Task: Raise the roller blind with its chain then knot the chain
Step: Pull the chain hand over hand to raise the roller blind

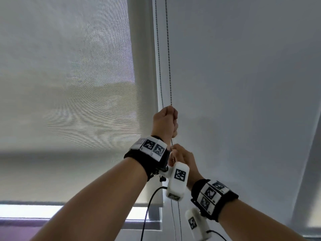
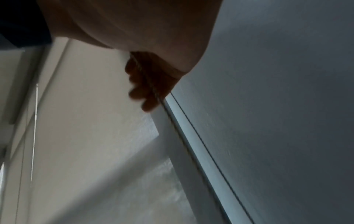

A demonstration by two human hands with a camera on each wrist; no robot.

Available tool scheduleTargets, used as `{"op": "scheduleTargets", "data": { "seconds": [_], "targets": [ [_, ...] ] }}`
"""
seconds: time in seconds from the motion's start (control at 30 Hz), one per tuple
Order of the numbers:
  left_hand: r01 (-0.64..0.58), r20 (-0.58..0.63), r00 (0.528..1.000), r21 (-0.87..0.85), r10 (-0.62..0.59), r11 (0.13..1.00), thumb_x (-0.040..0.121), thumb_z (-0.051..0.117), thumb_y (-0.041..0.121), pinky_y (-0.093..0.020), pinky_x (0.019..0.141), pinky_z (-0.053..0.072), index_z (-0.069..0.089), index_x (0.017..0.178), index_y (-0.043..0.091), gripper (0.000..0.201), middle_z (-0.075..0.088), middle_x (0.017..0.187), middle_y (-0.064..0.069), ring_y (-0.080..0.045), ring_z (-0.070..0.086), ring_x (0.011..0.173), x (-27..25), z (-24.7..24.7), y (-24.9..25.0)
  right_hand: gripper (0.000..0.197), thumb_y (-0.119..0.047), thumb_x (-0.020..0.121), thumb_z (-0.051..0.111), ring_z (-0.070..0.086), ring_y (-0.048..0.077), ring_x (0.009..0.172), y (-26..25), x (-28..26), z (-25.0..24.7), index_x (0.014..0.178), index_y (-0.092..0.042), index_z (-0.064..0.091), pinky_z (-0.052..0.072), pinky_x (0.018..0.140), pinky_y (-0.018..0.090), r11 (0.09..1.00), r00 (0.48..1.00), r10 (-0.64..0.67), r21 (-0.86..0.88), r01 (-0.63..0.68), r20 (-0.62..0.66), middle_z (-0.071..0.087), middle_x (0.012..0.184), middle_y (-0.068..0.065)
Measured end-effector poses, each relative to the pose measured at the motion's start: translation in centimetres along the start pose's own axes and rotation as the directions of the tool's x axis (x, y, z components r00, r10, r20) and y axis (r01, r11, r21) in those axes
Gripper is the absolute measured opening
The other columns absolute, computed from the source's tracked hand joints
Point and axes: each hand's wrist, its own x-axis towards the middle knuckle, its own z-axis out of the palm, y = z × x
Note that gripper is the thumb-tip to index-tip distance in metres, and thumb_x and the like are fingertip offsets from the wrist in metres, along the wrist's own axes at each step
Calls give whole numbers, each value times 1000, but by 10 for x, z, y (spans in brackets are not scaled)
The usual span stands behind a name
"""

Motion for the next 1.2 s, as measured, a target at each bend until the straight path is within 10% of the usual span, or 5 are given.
{"op": "scheduleTargets", "data": {
  "seconds": [0.27,0.47,0.6,0.8,1.2],
  "targets": [
    [47,-18,999,-6,-47,999,92,37,11,-18,37,17,47,61,19,33,33,49,5,-8,25,36,-17,-13,-25,29,-18,95,37,60,28,71,-98,77,-10,97,-6,63,54,65,48,985,983,-169,-48,165,-77,64,77,15],
    [179,-29,984,42,-178,983,89,29,0,-19,44,10,45,57,16,39,26,47,1,-8,20,33,-42,-26,-65,32,-20,103,31,56,22,58,-146,112,1,103,-5,58,51,52,32,990,990,-141,-7,141,-4,58,71,11],
    [209,-26,978,98,-208,973,85,37,-2,-30,49,23,56,83,-6,20,39,61,-10,-20,32,51,-50,-34,-83,37,-32,104,29,30,10,38,-150,114,11,73,-17,45,28,39,20,992,998,-58,111,62,-35,37,54,-3],
    [194,81,976,99,-202,976,90,42,-4,-20,48,40,62,68,9,33,57,47,3,-13,51,44,-46,-38,-62,41,-30,102,32,18,8,36,-149,109,17,61,-22,30,19,39,14,977,997,-29,211,45,-76,25,51,-4],
    [2,105,994,-44,2,999,98,34,26,-40,95,47,63,109,-3,42,67,108,-22,-28,63,102,-7,-41,-3,43,-28,104,34,35,2,41,-65,66,19,66,-14,49,31,45,19,994,995,-43,100,52,-91,41,50,-8]
  ]
}}
